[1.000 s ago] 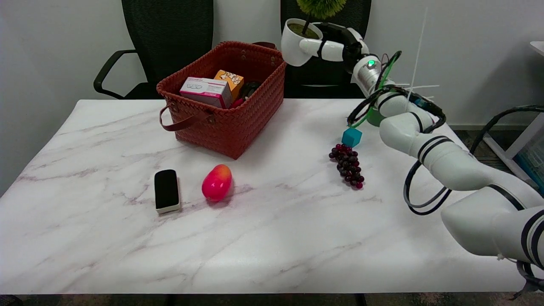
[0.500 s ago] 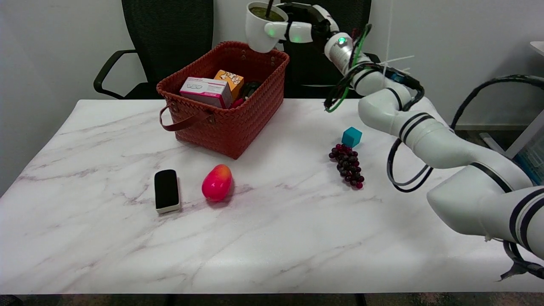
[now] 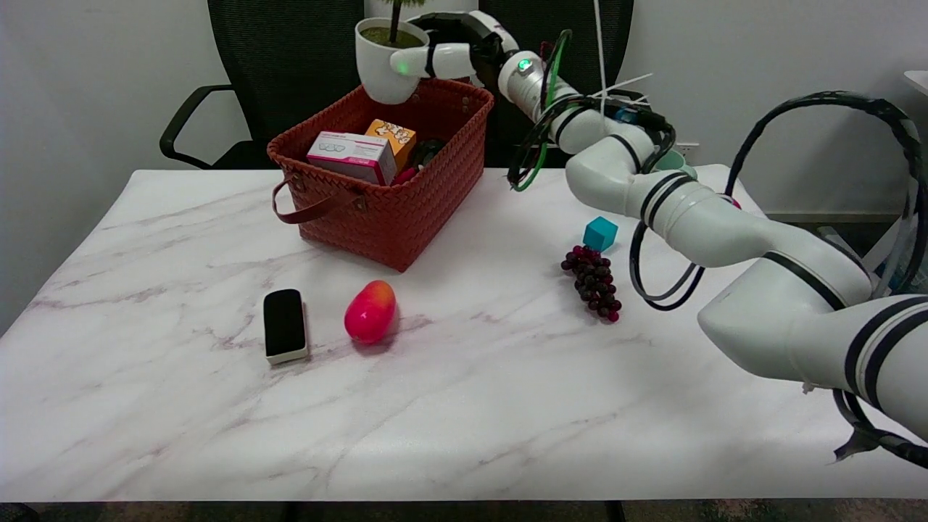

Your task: Place the potted plant into the brown storage basket.

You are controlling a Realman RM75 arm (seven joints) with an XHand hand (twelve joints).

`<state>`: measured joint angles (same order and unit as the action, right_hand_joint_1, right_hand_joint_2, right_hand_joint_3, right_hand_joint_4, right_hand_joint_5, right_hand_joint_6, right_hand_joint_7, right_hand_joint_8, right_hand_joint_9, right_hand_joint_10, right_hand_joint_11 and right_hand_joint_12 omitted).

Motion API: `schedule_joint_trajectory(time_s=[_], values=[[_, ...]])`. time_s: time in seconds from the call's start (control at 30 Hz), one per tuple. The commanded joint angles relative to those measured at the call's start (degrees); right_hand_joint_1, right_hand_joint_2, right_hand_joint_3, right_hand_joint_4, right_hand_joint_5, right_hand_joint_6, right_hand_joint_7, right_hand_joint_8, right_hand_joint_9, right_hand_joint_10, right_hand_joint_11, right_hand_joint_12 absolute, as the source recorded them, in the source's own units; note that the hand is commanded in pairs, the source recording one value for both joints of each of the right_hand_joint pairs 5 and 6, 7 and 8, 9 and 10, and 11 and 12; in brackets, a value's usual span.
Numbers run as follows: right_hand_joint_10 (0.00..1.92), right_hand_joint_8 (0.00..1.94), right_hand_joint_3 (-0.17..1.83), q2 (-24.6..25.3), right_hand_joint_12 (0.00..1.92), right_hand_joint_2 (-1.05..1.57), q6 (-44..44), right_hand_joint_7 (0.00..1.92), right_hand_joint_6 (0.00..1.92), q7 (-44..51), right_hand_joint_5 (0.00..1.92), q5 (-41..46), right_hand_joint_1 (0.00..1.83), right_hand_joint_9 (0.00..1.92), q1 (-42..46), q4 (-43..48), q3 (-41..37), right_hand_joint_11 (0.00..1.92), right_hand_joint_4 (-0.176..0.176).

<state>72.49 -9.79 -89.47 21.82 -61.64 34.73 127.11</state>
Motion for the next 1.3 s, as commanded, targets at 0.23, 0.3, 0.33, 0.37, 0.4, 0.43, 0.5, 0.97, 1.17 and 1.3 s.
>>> schedule_joint_trajectory(time_s=[0.23,0.3,0.33,0.37,0.4,0.43,0.5,0.97,1.17,1.3], values=[[0.95,1.04,0.57,3.00,0.74,1.02,0.74,1.04,0.75,-2.09,0.75,-0.74,1.28,0.95,1.08,-3.42,6.89,0.74,0.000],[0.95,1.04,0.57,2.46,0.74,1.02,0.66,1.04,0.75,-2.80,0.75,-0.74,1.28,0.95,1.96,-3.09,6.89,0.74,0.000],[0.95,1.04,0.57,2.29,0.73,1.02,0.66,1.04,0.75,-2.85,0.75,-0.74,1.28,0.95,2.25,-2.97,6.93,0.73,0.000],[0.95,1.04,0.57,2.10,0.73,1.02,0.66,1.04,0.75,-2.85,0.75,-0.74,1.28,0.95,2.53,-2.85,6.97,0.73,0.000],[0.95,1.04,0.57,1.98,0.73,1.01,0.66,1.04,0.75,-2.85,0.75,-0.74,1.28,0.95,2.68,-2.77,7.00,0.73,0.000],[0.95,1.04,0.57,1.87,0.73,1.01,0.63,1.04,0.75,-2.85,0.75,-0.78,1.28,0.95,2.84,-2.69,7.08,0.73,0.000],[0.95,1.04,0.57,1.66,0.73,1.01,0.58,1.04,0.74,-2.85,0.74,-1.20,1.28,0.95,3.04,-2.56,7.13,0.73,0.000],[0.92,1.02,0.60,1.05,0.69,0.90,-0.38,1.02,0.71,-2.93,0.71,-3.57,1.29,0.92,3.33,-3.05,7.05,0.69,0.000],[0.87,1.00,0.65,0.97,0.59,0.79,-0.77,1.00,0.68,-2.93,0.68,-4.10,1.29,0.87,3.33,-3.05,6.97,0.59,0.000],[0.67,0.95,0.78,0.97,0.33,0.55,-1.00,0.95,0.64,-2.93,0.64,-4.10,1.28,0.67,3.64,-3.05,7.08,0.33,0.000]])
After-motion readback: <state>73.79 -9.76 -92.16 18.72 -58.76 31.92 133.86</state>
